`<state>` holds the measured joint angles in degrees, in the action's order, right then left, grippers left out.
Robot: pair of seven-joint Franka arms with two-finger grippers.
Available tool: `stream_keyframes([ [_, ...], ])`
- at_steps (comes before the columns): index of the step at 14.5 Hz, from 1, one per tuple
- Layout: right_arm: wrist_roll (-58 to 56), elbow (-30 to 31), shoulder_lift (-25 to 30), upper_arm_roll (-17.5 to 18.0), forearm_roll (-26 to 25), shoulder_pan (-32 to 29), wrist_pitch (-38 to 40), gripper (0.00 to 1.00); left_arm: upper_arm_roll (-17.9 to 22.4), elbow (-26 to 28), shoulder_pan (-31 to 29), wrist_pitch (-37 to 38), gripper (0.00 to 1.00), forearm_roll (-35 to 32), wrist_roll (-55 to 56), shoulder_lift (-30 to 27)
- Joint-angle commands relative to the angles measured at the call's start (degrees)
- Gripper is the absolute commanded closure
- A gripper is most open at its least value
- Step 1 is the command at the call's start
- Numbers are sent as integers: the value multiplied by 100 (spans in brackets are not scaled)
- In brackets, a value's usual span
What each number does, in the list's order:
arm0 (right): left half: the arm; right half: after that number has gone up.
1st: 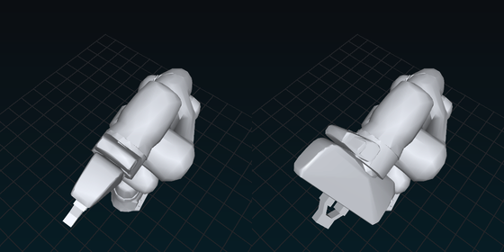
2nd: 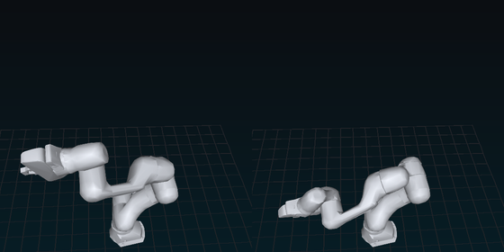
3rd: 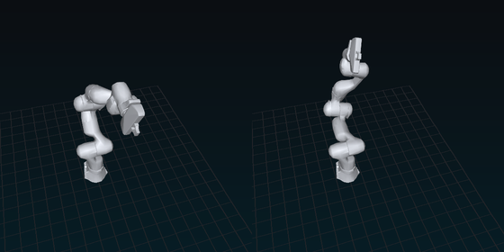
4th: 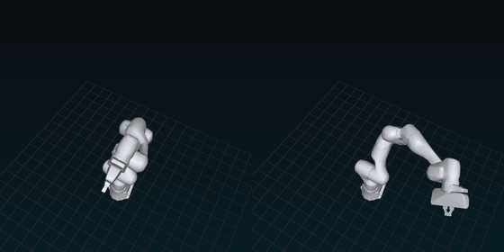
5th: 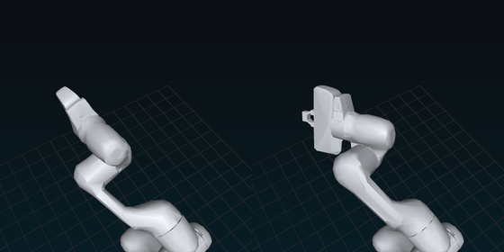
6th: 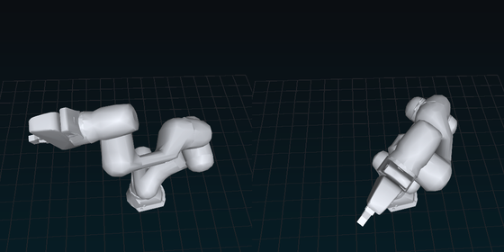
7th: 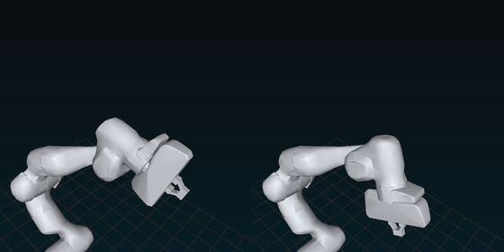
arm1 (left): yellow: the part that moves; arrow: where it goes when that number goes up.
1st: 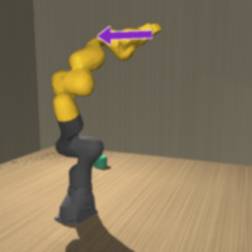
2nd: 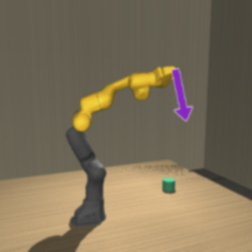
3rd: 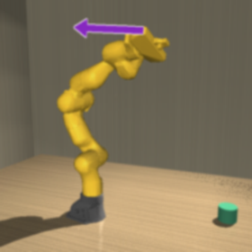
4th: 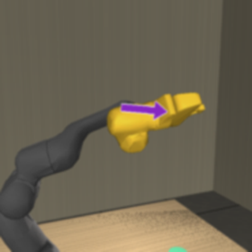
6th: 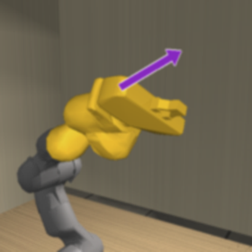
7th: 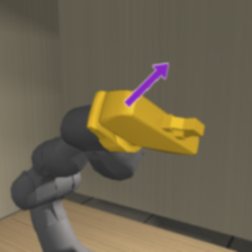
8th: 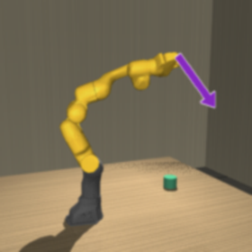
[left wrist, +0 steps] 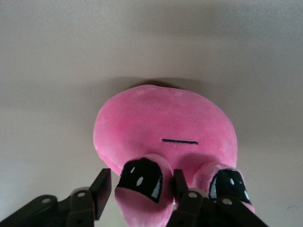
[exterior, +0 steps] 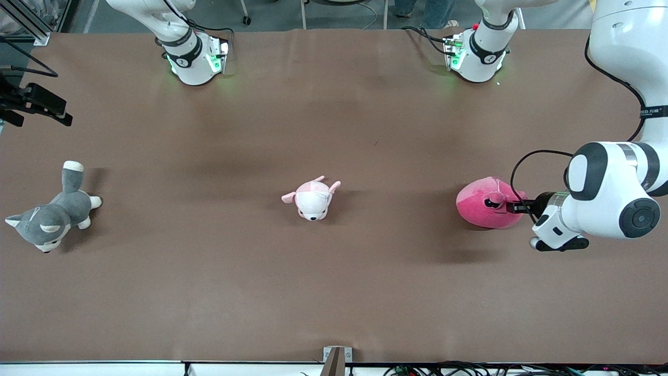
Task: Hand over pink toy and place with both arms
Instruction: 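Close the left gripper on the pink plush toy's top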
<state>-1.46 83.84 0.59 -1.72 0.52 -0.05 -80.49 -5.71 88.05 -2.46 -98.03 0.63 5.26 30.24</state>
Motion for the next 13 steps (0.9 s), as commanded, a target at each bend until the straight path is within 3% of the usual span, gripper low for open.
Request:
stream_keyframes([
  [1, -3, 159, 161, 31, 45, -74, -29, 0, -18, 55, -9, -23, 70, -107, 28, -71],
  [5, 6, 133, 152, 31, 45, -74, -29, 0, -27, 46, 0, -14, 99, -81, 19, -114],
  [10, -3, 63, 117, 31, -25, -92, -64, 0, -89, -68, 70, 47, 100, -54, 10, -544],
  [13, -3, 63, -49, 31, -34, -136, -116, 0, -378, -374, 70, 441, 100, -46, 167, -799],
])
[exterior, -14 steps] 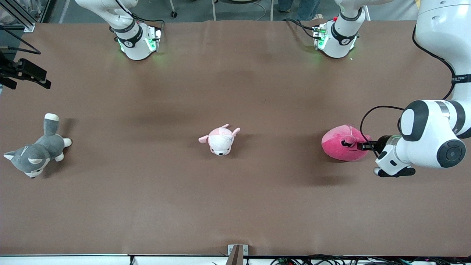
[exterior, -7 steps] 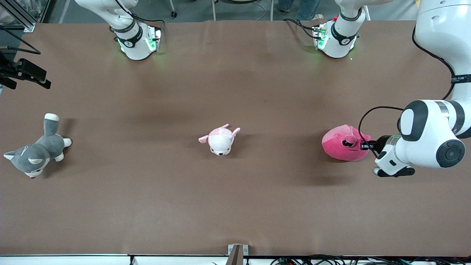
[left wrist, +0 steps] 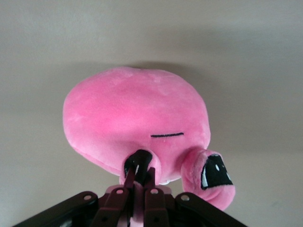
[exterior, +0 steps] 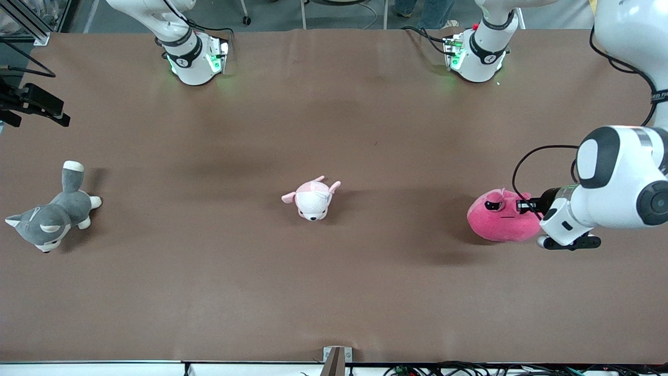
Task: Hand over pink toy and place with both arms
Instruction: 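Lift the pink plush with the left gripper while the right gripper reaches over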
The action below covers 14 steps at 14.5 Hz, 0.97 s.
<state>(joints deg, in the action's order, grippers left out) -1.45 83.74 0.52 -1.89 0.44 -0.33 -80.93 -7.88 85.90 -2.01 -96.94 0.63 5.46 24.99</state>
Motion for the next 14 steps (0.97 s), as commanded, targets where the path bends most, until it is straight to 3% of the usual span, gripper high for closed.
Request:
stream_keyframes([
  [1, -5, 72, -191, 48, -27, -108, -80, 0, -326, -318, 25, 543, 100, -54, 410, -319],
  [5, -75, 63, -1061, 39, -44, -345, -546, 0, -1397, -1100, 60, 1431, 100, -54, 1963, -337],
  [9, 852, 142, -1072, 57, 44, -398, -546, 0, -2567, -1505, 147, 1468, 100, -54, 3625, -302],
  [14, 3838, 125, -1063, 101, 569, 216, -494, 0, -2683, -1901, 1087, 1232, 100, 16, 5041, -275],
])
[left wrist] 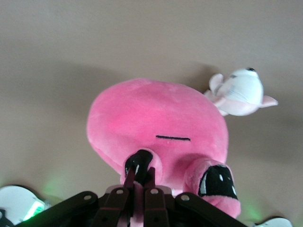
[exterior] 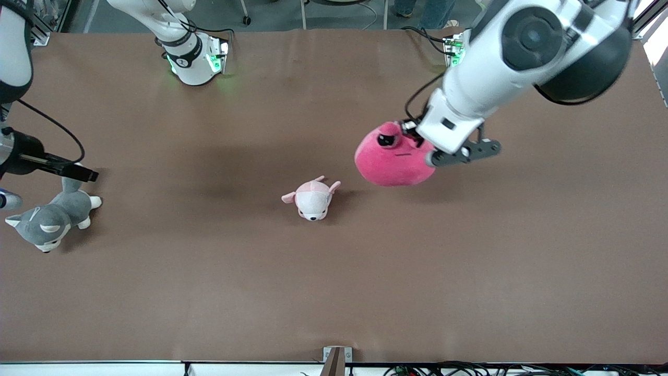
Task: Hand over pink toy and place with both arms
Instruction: 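Lift the pink plush with the left gripper while the right gripper reaches over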
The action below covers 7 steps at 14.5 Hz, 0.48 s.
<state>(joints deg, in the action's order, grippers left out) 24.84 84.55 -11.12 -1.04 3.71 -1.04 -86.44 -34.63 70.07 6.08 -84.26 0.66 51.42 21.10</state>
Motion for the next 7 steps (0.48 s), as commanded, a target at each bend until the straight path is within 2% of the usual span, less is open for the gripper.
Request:
stream_keyframes([
  [1, 1912, 35, 101, 16, 410, 471, 92, 0, -8, -345, 393, -195, 100, 100, 735, 114],
  [3, 3153, 9, 128, 16, 674, 823, 84, 0, -8, -424, 560, -442, 100, 302, 1184, 122],
  [7, 4860, 8, 145, 24, 1008, 1342, 84, 0, 1, -433, 1140, -1065, 100, 312, 2151, 228],
])
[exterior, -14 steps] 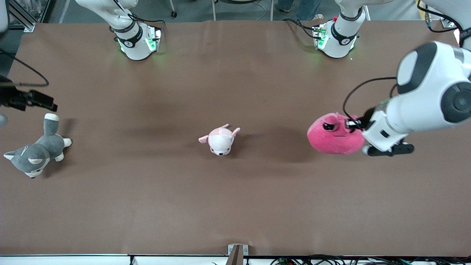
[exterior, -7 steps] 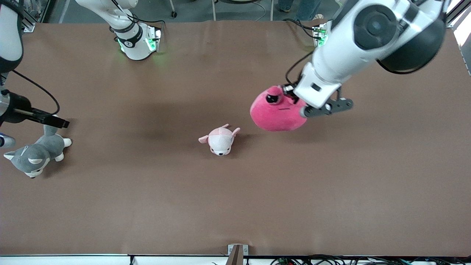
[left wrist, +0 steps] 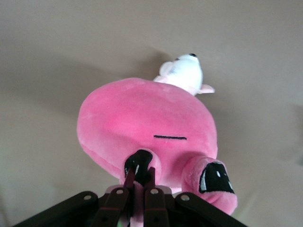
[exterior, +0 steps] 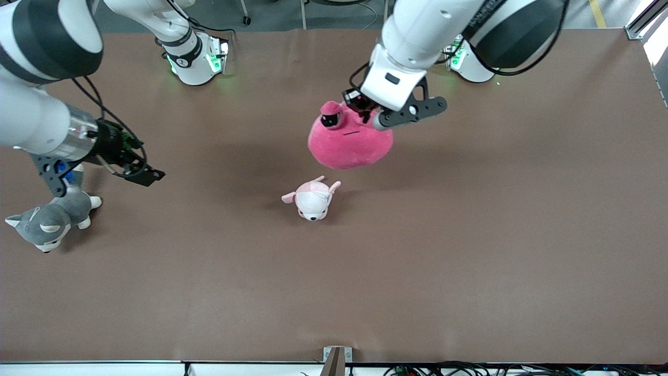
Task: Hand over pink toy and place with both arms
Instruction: 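Lift the pink plush with the left gripper while the right gripper reaches over, then move the right gripper onto the pink plush beside the left gripper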
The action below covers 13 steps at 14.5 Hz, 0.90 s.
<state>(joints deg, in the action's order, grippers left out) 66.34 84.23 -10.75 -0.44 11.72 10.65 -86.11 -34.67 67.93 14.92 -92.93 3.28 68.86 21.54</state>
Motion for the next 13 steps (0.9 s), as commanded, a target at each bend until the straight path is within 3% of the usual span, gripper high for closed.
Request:
stream_keyframes([
  [1, 975, 41, 108, -35, 234, 322, 51, 0, 13, -218, 353, -399, 100, 50, 548, 237],
  [8, 2426, 67, 415, -35, 357, 1237, 33, 0, 75, -210, 1092, -1656, 100, 41, 1427, 632],
  [13, 2814, 120, 530, -35, 357, 1624, 51, 0, 496, -210, 1593, -1851, 100, 41, 1543, 703],
])
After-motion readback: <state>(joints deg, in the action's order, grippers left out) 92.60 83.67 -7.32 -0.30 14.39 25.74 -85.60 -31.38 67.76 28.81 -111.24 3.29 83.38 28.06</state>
